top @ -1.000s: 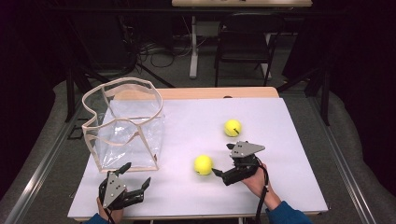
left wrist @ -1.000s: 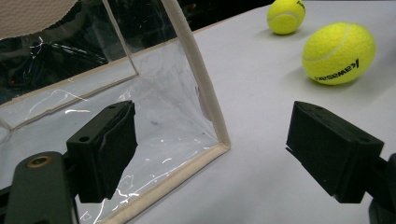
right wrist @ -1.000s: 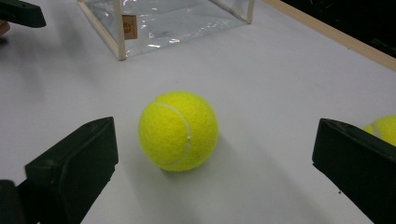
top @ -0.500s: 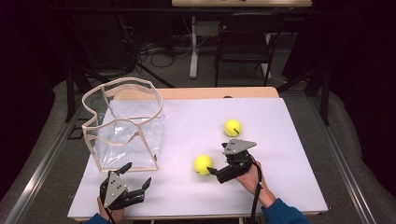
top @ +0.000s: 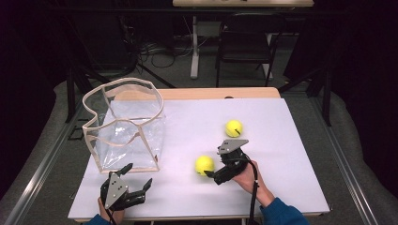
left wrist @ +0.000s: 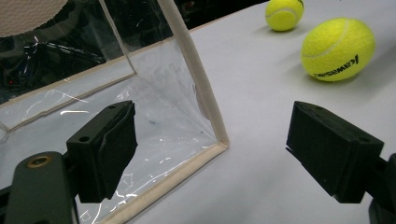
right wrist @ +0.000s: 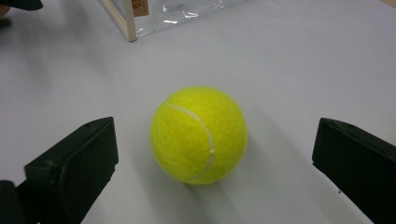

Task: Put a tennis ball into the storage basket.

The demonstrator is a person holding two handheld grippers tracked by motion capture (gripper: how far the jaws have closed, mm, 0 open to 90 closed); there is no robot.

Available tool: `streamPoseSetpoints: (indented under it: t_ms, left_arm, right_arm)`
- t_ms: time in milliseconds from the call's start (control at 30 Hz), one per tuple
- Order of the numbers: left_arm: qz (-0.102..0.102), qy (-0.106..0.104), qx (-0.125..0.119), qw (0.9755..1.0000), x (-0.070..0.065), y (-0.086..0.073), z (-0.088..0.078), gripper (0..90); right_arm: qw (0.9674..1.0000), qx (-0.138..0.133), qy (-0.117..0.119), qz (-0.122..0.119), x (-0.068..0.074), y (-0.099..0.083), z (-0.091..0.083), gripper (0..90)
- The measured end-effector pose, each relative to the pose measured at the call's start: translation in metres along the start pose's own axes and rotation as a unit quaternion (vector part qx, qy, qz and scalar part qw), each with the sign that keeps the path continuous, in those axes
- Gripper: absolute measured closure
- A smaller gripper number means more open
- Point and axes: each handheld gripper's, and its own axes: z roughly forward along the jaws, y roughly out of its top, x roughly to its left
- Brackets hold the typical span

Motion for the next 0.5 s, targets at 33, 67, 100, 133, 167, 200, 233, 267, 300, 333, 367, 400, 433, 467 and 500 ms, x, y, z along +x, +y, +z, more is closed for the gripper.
streamPoseSetpoints:
  t_ms: [33, 67, 100, 133, 167, 200, 233, 267, 300, 333, 367, 400, 433, 467, 500]
  left_arm:
    - [0.001, -0.001, -0.002, 1.0, 0.0, 0.0, -0.001, 15.9]
    - [0.001, 0.0, -0.002, 1.0, 0.001, 0.0, -0.001, 15.9]
    - [0.0, 0.001, -0.002, 1.0, 0.001, 0.0, 0.0, 15.9]
    - [0.0, 0.001, -0.002, 1.0, 0.001, 0.0, 0.0, 15.9]
    - [-0.001, 0.001, -0.002, 1.0, 0.001, 0.0, 0.0, 15.9]
    - [-0.001, 0.001, -0.002, 1.0, 0.001, 0.0, 0.0, 15.9]
    - [0.0, 0.001, -0.003, 1.0, 0.001, 0.0, -0.001, 15.9]
    - [0.0, 0.001, -0.004, 1.0, 0.0, 0.0, -0.001, 15.9]
    - [0.0, 0.001, -0.005, 1.0, 0.0, 0.0, -0.001, 15.9]
    - [0.001, 0.002, -0.005, 1.0, 0.0, 0.0, 0.0, 15.9]
    - [0.001, 0.002, -0.003, 1.0, 0.0, 0.0, 0.0, 15.9]
    - [0.001, 0.001, -0.003, 1.0, 0.0, 0.0, 0.0, 15.9]
    - [0.0, 0.001, -0.004, 1.0, 0.0, 0.0, 0.0, 15.9]
    - [0.0, 0.002, -0.004, 1.0, 0.0, 0.0, 0.0, 15.9]
    - [-0.001, 0.002, -0.004, 1.0, 0.001, 0.0, 0.0, 15.9]
  right_arm:
    - [1.0, 0.001, 0.001, 0.001, 0.0, 0.0, 0.001, 0.0]
    - [1.0, 0.003, 0.003, 0.003, 0.0, 0.0, 0.002, 0.0]
    - [0.9999, 0.011, 0.004, 0.005, 0.0, 0.0, 0.005, 0.0]
    - [0.9999, 0.011, 0.004, 0.005, 0.0, 0.0, 0.005, 0.0]
    - [0.9998, 0.013, 0.012, 0.006, 0.0, 0.0, 0.008, 0.0]
    - [0.9998, 0.013, 0.012, 0.006, 0.0, 0.0, 0.008, 0.0]
    - [0.9998, 0.015, 0.013, 0.006, 0.0, 0.0, 0.01, 0.0]
    - [0.9997, 0.016, 0.019, 0.008, 0.0, 0.0, 0.011, 0.0]
    - [0.9996, 0.017, 0.023, 0.007, 0.0, 0.0, 0.012, 0.0]
    - [0.9995, 0.019, 0.022, 0.008, 0.0, 0.0, 0.014, 0.0]
    - [0.9995, 0.02, 0.024, 0.007, 0.0, 0.0, 0.015, 0.0]
    - [0.9994, 0.024, 0.026, 0.008, 0.0, 0.0, 0.018, 0.0]
    - [0.9993, 0.028, 0.025, 0.009, 0.0, 0.001, 0.02, 0.0]
    - [0.9992, 0.029, 0.026, 0.009, 0.0, 0.0, 0.022, 0.0]
    - [0.9991, 0.031, 0.027, 0.009, 0.0, 0.001, 0.023, 0.0]
